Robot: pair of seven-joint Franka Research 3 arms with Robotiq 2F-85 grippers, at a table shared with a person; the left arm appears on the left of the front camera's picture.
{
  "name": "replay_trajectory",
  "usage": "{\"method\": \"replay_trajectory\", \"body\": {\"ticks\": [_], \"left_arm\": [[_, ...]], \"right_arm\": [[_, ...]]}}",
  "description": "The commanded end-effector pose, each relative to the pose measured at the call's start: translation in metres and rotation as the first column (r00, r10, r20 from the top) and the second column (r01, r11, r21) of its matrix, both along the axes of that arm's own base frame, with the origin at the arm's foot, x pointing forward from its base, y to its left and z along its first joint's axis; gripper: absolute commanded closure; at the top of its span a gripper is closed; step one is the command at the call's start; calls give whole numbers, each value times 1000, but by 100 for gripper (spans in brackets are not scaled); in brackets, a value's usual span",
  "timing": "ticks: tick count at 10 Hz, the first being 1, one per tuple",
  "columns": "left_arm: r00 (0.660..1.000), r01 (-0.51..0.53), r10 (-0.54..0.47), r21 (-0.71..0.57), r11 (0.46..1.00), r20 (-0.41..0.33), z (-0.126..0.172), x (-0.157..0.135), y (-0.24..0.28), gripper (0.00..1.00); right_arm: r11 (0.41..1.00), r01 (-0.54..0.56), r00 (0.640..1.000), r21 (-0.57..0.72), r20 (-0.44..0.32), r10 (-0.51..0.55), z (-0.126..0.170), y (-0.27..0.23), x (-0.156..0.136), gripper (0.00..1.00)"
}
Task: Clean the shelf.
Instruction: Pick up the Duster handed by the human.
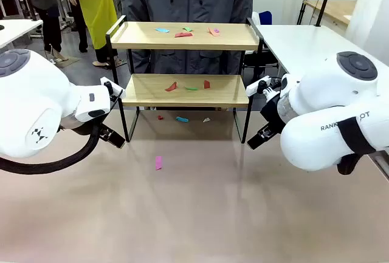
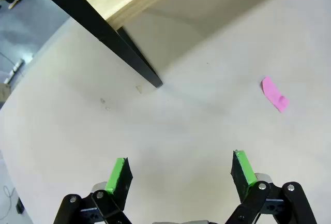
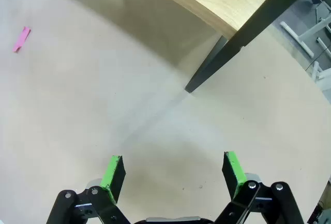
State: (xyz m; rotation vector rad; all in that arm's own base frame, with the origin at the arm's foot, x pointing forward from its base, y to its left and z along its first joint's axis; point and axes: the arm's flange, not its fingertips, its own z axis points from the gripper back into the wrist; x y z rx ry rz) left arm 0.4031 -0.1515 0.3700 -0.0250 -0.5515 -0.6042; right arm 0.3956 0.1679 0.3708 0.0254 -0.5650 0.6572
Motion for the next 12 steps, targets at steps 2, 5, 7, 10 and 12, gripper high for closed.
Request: {"method": "replay_trajectory", "body": {"ticks": [2,5,7,10,12], "left_arm": [[1000,0,0,0,1000,0,0,0,0,0],[1000,0,0,0,1000,0,0,0,0,0],[1000,0,0,0,1000,0,0,0,0,0],[995,69,-73,-73,995,-66,22,1,0,0],[997,75,-75,-59,995,-1,71,4,11,0]], "right_arm": [[1000,0,1000,0,0,0,0,0,0,0],[1000,0,1000,0,0,0,0,0,0,0],[1000,0,1000,0,0,0,0,0,0,0],[1000,-12,1000,14,-8,12,29,3,6,0],[999,4,996,53,92,-8,87,-1,16,0]]}}
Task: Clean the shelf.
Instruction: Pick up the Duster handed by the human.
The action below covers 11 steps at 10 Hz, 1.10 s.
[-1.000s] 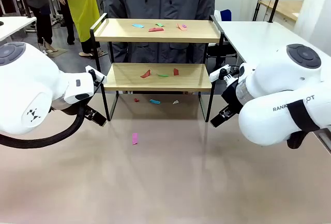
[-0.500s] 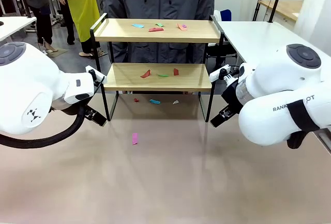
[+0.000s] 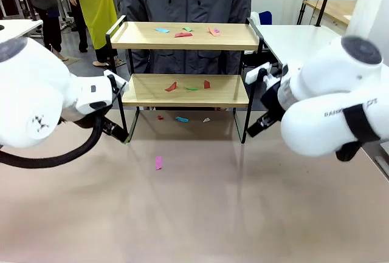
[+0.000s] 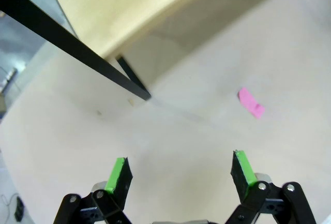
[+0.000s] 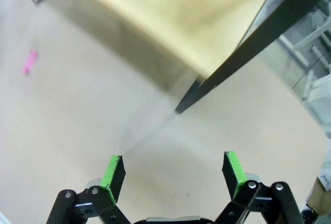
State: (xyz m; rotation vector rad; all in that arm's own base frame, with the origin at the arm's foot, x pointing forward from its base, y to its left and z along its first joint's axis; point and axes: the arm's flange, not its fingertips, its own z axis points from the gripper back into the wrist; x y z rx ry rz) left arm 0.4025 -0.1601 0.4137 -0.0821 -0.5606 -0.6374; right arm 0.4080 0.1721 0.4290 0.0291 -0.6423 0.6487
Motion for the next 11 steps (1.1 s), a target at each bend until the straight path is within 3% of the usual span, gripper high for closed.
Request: {"method": "replay_trajectory", "body": {"ticks": [1,2,3,5,6,9,11], "left_arm": [[999,54,-54,-36,998,5,51,8,31,0],[996,85,-84,-48,995,9,70,11,46,0],[982,188,-190,-95,978,-14,87,14,67,0],[939,331,-342,-201,922,-24,97,23,115,0],[916,385,-400,-297,874,9,98,29,143,0],[867,490,-475,-425,761,148,79,39,213,0],[856,512,-479,-432,742,193,63,43,228,0]], "right_arm": [[999,6,999,51,38,-8,51,-14,7,0],[997,1,998,73,60,-5,69,-28,5,0],[991,-51,997,121,65,43,86,-48,3,0],[975,-130,990,179,81,117,104,-101,0,0],[972,-139,987,192,103,121,105,-133,3,0],[899,-270,960,344,174,222,79,-225,12,0],[847,-287,956,448,194,222,48,-263,23,0]]}}
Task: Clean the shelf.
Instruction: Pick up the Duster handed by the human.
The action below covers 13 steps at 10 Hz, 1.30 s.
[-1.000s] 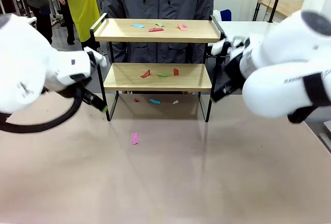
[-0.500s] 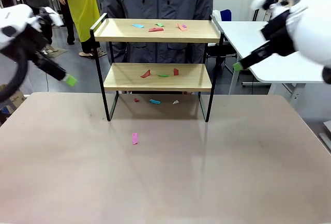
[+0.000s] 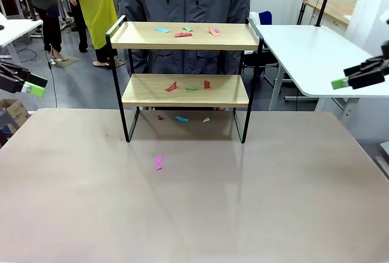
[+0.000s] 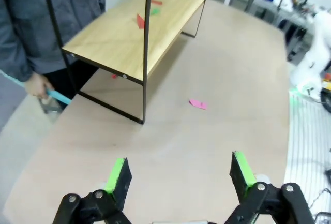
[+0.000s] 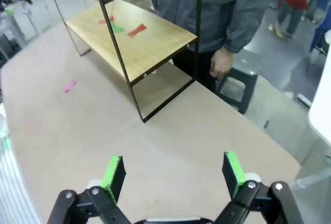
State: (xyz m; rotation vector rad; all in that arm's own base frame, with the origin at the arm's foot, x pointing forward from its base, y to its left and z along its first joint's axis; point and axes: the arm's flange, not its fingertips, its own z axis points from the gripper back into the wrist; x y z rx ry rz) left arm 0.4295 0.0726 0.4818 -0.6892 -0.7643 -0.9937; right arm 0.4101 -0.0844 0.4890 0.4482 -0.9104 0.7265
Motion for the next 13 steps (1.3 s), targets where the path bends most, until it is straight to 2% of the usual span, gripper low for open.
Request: {"method": "replay_trajectory", "body": {"ticks": [1,2,3,8,9,10,11,13], "left_arm": [[999,18,-18,-26,1000,32,-10,18,1,0],[998,3,0,-43,999,70,-12,18,1,0],[1000,6,-6,-16,1000,5,-10,6,5,0],[1000,6,-6,-16,1000,5,-10,6,5,0],[1000,4,-4,7,1000,-5,-13,7,6,0],[1000,-3,1,-69,998,-30,-26,26,27,0],[1000,0,-1,-108,994,-8,-37,38,40,0],[995,15,2,-166,986,98,-52,52,60,0]], "right_arm": [[993,-38,999,111,-1,38,-27,-19,28,0],[990,-18,1000,139,-8,19,-35,-23,33,0],[998,-10,1000,66,-4,11,-21,-19,4,0],[998,-10,1000,66,-4,11,-21,-19,4,0],[998,3,1000,67,-29,-1,-22,-15,3,0],[993,-30,999,112,-19,33,-37,-29,18,0],[986,-65,998,151,27,62,-48,-40,27,0],[968,-118,990,220,100,98,-62,-69,54,0]]}}
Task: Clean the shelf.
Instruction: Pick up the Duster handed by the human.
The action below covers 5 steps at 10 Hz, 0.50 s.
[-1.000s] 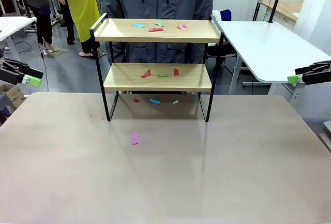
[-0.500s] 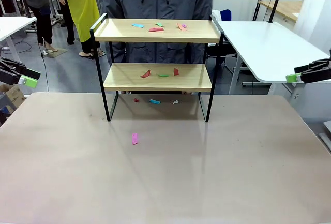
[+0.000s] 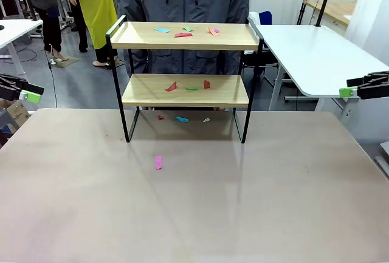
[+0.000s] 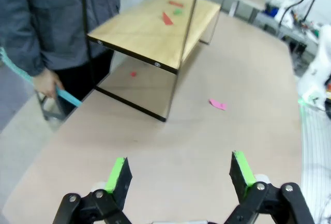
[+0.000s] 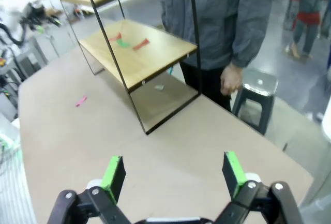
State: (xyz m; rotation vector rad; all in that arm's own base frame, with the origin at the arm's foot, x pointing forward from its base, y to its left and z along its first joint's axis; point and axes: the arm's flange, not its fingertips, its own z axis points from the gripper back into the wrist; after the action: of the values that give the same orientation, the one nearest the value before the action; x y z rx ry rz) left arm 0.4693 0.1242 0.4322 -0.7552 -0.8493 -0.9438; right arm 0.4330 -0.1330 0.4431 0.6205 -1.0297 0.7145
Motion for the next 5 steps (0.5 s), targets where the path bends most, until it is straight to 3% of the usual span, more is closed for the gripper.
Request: {"method": "replay_trajectory", "body": {"ticks": [1,3,5], "left_arm": [[992,52,-40,-97,994,120,-9,18,16,0],[974,96,-63,-145,985,217,-24,33,31,0],[954,144,-91,-169,975,285,-32,41,45,0]], "right_arm": [[994,-74,996,74,64,70,-22,-36,43,0],[988,-102,987,115,139,85,-30,-60,62,0],[983,-115,982,145,166,91,-36,-72,71,0]]}}
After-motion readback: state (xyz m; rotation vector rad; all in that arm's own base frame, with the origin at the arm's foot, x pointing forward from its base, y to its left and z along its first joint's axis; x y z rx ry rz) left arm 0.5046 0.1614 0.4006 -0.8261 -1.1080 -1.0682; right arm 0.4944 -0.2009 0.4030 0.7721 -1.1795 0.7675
